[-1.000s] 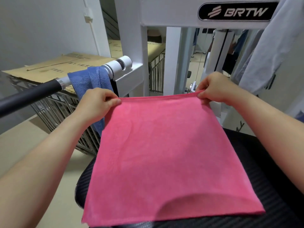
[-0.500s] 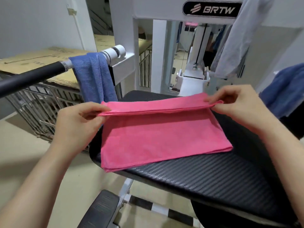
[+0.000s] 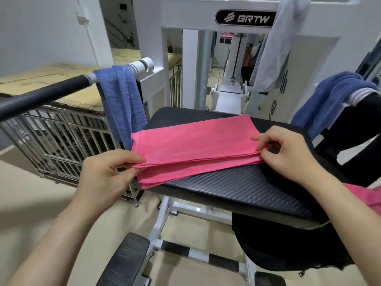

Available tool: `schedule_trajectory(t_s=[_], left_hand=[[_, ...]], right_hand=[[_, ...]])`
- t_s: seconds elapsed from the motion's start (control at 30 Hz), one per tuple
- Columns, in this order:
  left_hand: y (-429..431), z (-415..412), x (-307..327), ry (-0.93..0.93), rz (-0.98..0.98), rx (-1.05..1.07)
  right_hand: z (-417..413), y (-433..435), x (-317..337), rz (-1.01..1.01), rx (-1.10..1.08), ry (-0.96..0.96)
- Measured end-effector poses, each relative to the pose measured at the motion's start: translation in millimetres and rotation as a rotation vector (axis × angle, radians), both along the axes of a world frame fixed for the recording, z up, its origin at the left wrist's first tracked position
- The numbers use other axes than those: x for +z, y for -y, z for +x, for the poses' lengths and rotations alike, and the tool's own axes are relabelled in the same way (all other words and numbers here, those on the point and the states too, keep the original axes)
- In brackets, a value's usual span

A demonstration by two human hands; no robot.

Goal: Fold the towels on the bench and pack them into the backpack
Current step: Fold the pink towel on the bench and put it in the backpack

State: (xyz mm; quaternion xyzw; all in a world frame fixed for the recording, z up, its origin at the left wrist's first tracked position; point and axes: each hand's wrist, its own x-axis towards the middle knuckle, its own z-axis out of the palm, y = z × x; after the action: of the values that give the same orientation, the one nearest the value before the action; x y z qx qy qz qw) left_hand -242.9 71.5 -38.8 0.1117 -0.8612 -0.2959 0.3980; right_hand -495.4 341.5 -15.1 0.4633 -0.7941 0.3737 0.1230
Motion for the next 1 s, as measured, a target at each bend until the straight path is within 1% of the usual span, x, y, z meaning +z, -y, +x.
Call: schedule_trajectory(t_s=[0.07, 0.17, 0.27, 0.37, 0.43, 0.5, 0.57, 0.63, 0.7, 0.77, 0.8, 0.87, 0.9, 0.93, 0.97, 1.0], left_hand=[[-2, 4, -1, 0.029, -0.089, 0.002], [-6, 8, 0, 0.074, -0.249, 0.036], [-10, 9, 2, 0.041, -0.307, 0.058], [-12, 8, 0, 0.036, -0.332, 0.006], [-12, 8, -2, 0.069, -0.385, -0.032], [-12, 8, -3, 0.116, -0.455, -0.054], [-10, 8, -4, 0.160, -0.536, -0.059], [-8, 8, -4, 0.198, -0.576, -0.052], [-8, 9, -5, 0.253, -0.595, -0.057], [-12, 10, -5, 0.327, -0.569, -0.095], [-13, 10, -4, 0.375, -0.535, -0.120], [-14, 10, 5, 0.488, -0.402, -0.158], [-15, 10, 13, 0.540, -0.299, -0.171], [-14, 9, 21, 0.567, -0.166, -0.188], [-12, 5, 26, 0.551, -0.016, -0.187], [-8, 0, 29, 0.487, 0.118, -0.138]], right_hand=[[0, -3, -1, 0.072, 0.028, -0.078], [-1, -6, -4, 0.118, 0.038, -0.131], [-1, -6, -6, 0.053, 0.019, -0.123], [2, -6, -6, -0.047, 0.021, -0.081], [4, -8, -8, -0.030, 0.037, -0.090], [5, -10, -10, 0.060, 0.031, -0.138], [4, -9, -8, 0.170, -0.003, -0.242], [6, -6, -3, 0.296, -0.042, -0.343], [10, -4, 5, 0.436, -0.080, -0.375], [16, -2, 22, 0.603, -0.113, -0.337], [17, 0, 32, 0.695, -0.131, -0.287], [19, 9, 50, 0.838, -0.191, -0.208], [18, 18, 53, 0.845, -0.229, -0.236], [17, 30, 54, 0.789, -0.264, -0.290], [17, 44, 52, 0.662, -0.283, -0.343], [18, 59, 47, 0.502, -0.264, -0.350]])
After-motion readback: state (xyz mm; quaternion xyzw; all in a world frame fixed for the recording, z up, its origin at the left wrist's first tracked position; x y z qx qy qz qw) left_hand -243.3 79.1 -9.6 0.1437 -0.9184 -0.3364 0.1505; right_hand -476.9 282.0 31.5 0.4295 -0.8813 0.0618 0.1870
